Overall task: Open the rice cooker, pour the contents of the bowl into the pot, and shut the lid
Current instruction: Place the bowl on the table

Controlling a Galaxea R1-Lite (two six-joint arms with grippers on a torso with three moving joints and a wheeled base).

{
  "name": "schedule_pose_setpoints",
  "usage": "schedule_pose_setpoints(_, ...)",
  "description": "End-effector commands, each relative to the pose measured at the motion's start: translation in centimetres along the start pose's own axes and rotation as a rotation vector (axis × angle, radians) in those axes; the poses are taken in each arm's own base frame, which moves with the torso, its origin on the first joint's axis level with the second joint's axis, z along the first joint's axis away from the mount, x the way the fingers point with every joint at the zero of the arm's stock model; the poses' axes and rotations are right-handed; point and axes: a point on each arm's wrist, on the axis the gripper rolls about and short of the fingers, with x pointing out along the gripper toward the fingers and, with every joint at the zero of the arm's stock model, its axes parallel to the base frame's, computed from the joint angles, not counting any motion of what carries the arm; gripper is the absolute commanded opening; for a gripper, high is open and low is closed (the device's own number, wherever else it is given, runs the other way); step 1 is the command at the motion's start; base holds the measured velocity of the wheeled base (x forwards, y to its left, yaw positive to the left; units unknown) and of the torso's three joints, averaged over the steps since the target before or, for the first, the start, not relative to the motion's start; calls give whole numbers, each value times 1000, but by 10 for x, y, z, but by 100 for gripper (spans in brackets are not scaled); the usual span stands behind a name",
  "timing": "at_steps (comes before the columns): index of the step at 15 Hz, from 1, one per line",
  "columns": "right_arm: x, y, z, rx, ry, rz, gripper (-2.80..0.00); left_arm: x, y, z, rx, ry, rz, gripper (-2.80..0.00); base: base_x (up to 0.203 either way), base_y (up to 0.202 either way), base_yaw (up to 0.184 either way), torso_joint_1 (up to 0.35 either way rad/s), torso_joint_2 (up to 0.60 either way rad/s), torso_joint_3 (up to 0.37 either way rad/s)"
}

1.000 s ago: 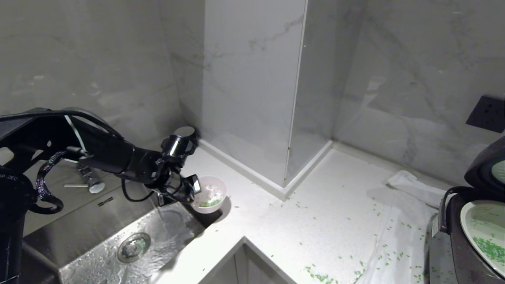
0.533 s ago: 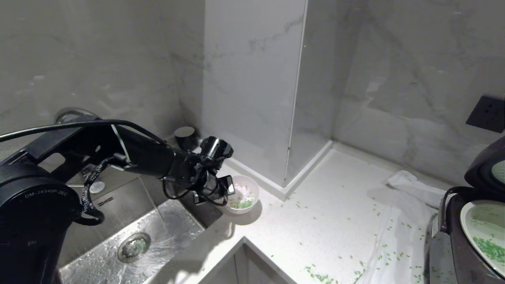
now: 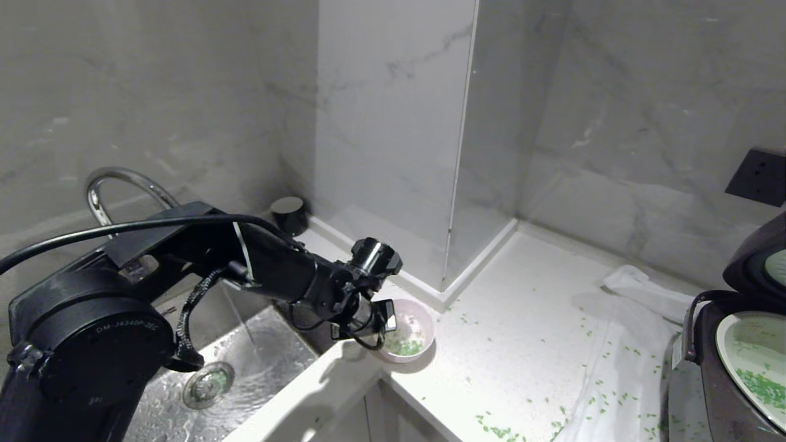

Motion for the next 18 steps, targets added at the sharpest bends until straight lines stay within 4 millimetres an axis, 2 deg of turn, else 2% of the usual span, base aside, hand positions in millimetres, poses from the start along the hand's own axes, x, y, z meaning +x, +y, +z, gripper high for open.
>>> schedule_pose_setpoints(1,0,0,0,0,1,1,-280,9,-7,-12,17,27,4,-280,0,0,0,0,0,0)
schedule_pose_setpoints(4,0,0,0,-1,1,1,-280,12,-14,-15,20,15,10,-280,0,0,0,0,0,0)
schedule_pose_setpoints(5,0,0,0,-1,1,1,-280,12,-16,-13,19,9,5,-234,0,0,0,0,0,0)
schedule_pose_setpoints(6,0,0,0,-1,1,1,-280,14,-15,-13,19,11,9,0,0,0,0,0,0,0)
schedule_pose_setpoints(10,0,0,0,-1,1,1,-280,12,-14,-11,9,4,7,0,0,0,0,0,0,0)
schedule_pose_setpoints(12,0,0,0,-1,2,1,-280,4,-11,-3,-5,-17,0,0,0,0,0,0,0,0)
schedule_pose_setpoints(14,0,0,0,-1,1,1,-280,-13,-5,9,-28,-40,-3,0,0,0,0,0,0,0)
schedule_pose_setpoints(18,0,0,0,-1,1,1,-280,-66,13,31,-84,-122,-29,0,0,0,0,0,0,0)
